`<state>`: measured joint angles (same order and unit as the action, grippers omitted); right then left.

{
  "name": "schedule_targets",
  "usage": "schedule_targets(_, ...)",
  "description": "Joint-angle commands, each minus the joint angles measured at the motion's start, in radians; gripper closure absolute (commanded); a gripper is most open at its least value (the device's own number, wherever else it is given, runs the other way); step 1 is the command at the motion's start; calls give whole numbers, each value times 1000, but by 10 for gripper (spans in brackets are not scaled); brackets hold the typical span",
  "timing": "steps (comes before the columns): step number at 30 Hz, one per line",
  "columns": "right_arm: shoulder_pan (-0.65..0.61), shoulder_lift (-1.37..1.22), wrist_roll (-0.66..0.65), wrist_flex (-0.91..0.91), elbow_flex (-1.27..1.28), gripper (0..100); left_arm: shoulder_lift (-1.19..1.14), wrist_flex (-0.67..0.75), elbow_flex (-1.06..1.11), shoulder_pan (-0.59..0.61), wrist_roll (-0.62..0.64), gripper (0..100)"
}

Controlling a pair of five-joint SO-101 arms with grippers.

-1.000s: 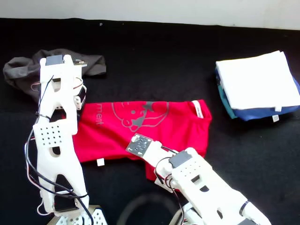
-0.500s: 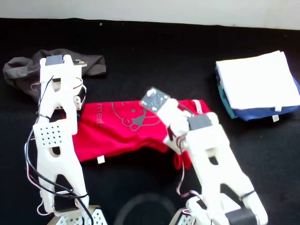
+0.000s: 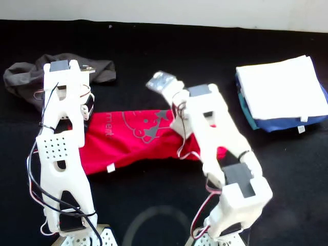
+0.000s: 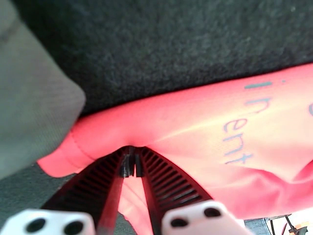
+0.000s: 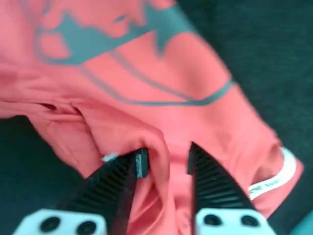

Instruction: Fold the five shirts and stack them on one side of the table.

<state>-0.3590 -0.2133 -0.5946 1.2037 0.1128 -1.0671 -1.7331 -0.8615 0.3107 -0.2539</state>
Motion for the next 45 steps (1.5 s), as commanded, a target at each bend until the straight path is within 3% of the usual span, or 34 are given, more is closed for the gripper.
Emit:
schedule_targets(1, 70, -24, 94, -22, -119, 844, -12, 9, -31, 16, 3, 992)
schedule_targets(6, 128, 44, 221, -18, -185, 845, -12, 9, -31, 16, 3, 992)
schedule_targets(10, 134, 170, 239, 38, -170, 847, -12, 9, -31, 16, 3, 992)
schedule_targets(12, 104, 236, 235, 107, -143, 875, -12, 9, -31, 16, 3, 992)
schedule_targets(15, 21, 323, 235, 171, -71, 996, -12, 9, -31, 16, 2, 992)
schedule_targets(18, -68, 377, 236, 170, 51, 989, -8, 11, -35, 16, 3, 992)
schedule_targets(21, -116, 386, 238, 91, 206, 993, 15, 0, -48, 18, 5, 992)
schedule_targets(28, -96, 381, 236, -113, 407, 993, 133, -29, -10, 18, 5, 992)
schedule_targets(31, -91, 378, 241, -139, 410, 993, 168, -29, 10, 18, 5, 992)
schedule_targets(39, -93, 303, 244, -430, 383, 993, 298, -32, 94, 28, 5, 992)
schedule_targets(45, -88, 182, 244, -437, 286, 993, 518, -32, 309, 117, 5, 992)
